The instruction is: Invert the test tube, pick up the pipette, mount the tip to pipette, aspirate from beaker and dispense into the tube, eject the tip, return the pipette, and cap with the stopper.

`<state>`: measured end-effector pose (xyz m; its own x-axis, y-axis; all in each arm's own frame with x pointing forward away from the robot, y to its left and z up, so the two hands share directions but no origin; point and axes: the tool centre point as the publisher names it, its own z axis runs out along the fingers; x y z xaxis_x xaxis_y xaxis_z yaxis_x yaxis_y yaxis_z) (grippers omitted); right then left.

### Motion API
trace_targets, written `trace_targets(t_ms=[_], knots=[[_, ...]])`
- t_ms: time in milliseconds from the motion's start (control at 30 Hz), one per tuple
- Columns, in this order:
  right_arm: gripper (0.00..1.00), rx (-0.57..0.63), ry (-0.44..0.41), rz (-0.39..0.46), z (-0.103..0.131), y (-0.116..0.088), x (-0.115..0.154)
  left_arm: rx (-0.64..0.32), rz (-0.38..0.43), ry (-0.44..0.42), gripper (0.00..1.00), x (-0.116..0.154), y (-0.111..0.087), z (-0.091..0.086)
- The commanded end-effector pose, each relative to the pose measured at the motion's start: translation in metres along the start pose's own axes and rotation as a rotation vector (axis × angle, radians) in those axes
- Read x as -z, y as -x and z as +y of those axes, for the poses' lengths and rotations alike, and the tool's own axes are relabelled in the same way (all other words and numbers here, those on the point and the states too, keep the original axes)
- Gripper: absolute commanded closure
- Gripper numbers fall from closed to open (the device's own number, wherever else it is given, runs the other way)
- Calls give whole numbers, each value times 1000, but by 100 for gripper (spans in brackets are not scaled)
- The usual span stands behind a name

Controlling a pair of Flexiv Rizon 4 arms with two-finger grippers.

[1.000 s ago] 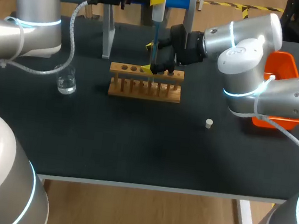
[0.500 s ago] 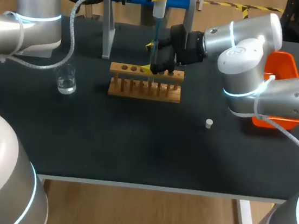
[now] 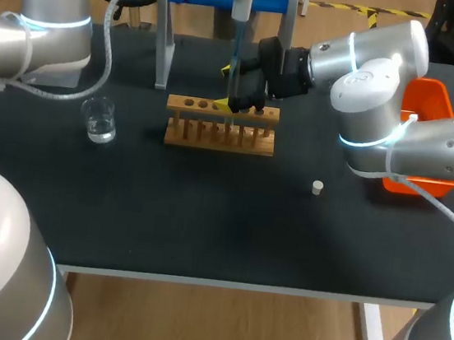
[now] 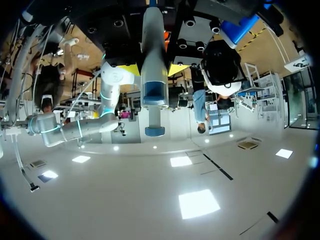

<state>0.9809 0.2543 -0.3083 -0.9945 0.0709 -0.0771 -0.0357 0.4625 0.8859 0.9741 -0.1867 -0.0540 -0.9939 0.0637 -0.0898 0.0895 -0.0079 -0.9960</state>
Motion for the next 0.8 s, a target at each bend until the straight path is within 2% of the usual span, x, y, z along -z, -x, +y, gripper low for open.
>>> trace_targets(t_ms=[33,800], knots=[[0,0,-2,1,0,0,1,-2,-5,9,100,-1,-3,-7],[0,0,-2,1,0,0,1,-23,2,35,100,-13,-6,-33]])
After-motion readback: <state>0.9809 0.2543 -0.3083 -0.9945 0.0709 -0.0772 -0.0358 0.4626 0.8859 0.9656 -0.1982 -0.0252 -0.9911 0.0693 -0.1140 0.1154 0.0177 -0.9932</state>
